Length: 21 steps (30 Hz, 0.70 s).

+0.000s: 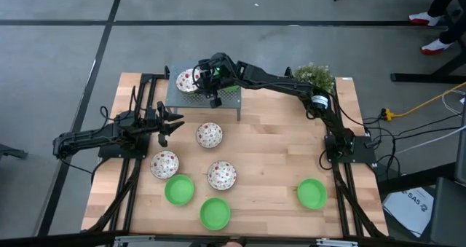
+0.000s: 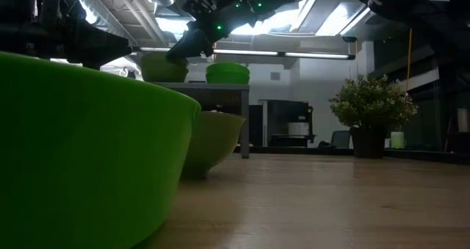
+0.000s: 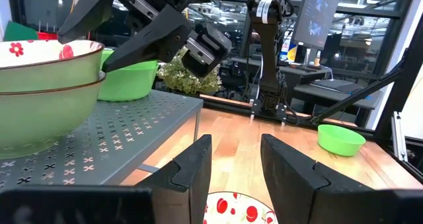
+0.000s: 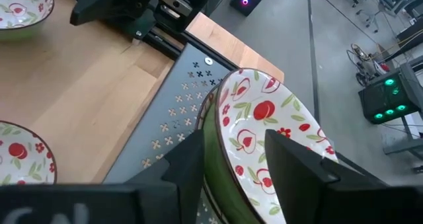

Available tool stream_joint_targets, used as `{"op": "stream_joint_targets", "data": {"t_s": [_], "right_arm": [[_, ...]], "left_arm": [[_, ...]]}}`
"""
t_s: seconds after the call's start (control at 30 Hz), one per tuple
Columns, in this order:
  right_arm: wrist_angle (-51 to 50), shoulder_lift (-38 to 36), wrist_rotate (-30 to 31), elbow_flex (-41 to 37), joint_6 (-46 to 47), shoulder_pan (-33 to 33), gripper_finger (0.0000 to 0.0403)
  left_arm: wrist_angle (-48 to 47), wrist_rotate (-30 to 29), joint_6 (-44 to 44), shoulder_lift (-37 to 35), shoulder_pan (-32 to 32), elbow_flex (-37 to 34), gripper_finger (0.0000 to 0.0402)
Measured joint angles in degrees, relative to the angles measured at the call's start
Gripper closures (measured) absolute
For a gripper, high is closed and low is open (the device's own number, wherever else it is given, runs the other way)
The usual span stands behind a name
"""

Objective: Pick & Place Mini bowls
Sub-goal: Stack the white bowl on top of the white bowl on the shelf, then stack the green bowl on top of the green bowl on the shelf

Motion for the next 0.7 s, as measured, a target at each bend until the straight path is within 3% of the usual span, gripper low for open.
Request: {"op": "stream_joint_targets", "data": {"t_s": [0.23, 0.7], "right_arm": [[-0.1, 0.0, -0.1, 0.0, 1.6, 0.4, 0.0244], [-0.4, -0.1, -0.2, 0.0, 19.5, 0.7, 0.0244]], "left_arm": [[0.0, 0.0, 0.0, 0.0, 0.0, 0.0, 0.0276], [0.0, 0.0, 0.0, 0.0, 0.0, 0.0, 0.0276]]}}
